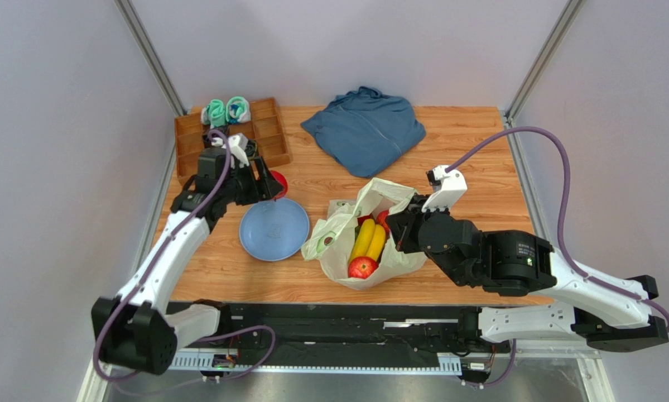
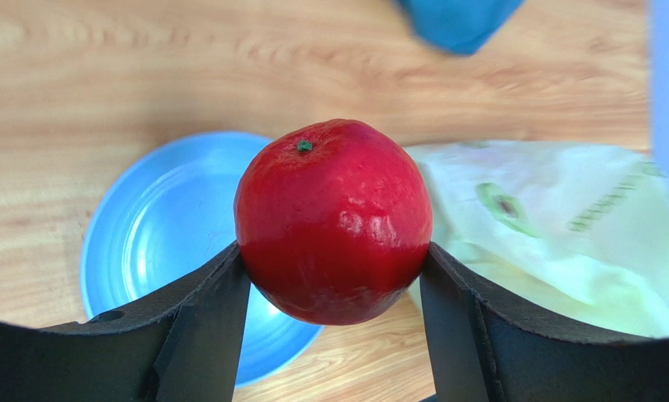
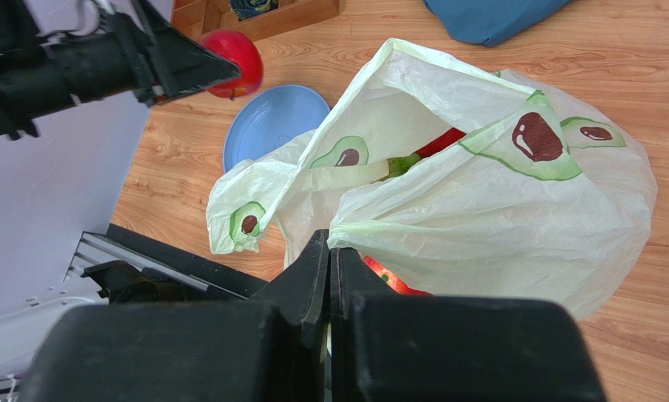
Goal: Place the fruits into the plastic bag
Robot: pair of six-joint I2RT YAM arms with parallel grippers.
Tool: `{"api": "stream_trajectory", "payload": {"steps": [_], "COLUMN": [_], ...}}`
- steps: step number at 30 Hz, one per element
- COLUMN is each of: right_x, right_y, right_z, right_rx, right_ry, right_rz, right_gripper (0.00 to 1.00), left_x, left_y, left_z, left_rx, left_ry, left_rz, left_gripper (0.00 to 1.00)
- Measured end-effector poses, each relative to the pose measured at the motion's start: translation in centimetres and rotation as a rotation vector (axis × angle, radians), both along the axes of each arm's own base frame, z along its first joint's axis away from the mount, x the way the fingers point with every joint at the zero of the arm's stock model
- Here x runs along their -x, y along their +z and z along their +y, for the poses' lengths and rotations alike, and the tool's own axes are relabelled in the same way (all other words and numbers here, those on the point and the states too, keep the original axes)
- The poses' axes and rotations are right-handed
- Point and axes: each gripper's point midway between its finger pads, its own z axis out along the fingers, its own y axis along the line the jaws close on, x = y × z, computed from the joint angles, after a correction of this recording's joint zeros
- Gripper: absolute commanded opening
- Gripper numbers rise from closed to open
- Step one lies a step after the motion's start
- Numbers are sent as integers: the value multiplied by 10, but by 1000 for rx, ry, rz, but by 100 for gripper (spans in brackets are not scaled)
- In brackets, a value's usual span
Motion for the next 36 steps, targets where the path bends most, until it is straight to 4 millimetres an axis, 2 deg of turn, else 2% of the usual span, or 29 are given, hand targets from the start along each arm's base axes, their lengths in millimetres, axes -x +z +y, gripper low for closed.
{"api": "stream_trajectory", "payload": {"steps": [5,8,12,16,21,25,29,32,36], "right_x": [2,2,3,4,4,5,5,6,6], "right_y": [0,0,-1,-1,-2,-3,-2,-1,0], "right_z": [2,3,4,5,6,7,6,4,1], "right_rx": [-6,-10,-11,-10,-12,-10,-15,-22,-31], "right_ry": [11,18,23,29,36,39,40,40,39], "right_rz": [6,9,10,10,12,15,14,13,10], "right_gripper": [0,0,0,0,0,0,0,0,0], "left_x": [23,48,91,123,149,163,154,149,150], "left_y": [83,123,160,181,187,175,138,107,90], "left_z": [-6,-24,-63,-93,-131,-169,-198,-202,-202], "left_rx": [43,77,139,189,204,170,66,-21,-74], "left_ry": [-57,-135,-307,-435,-552,-636,-641,-625,-618], "left_rz": [-246,-365,-464,-505,-492,-444,-350,-280,-239], "left_gripper": [56,56,56,56,56,55,55,56,57]}}
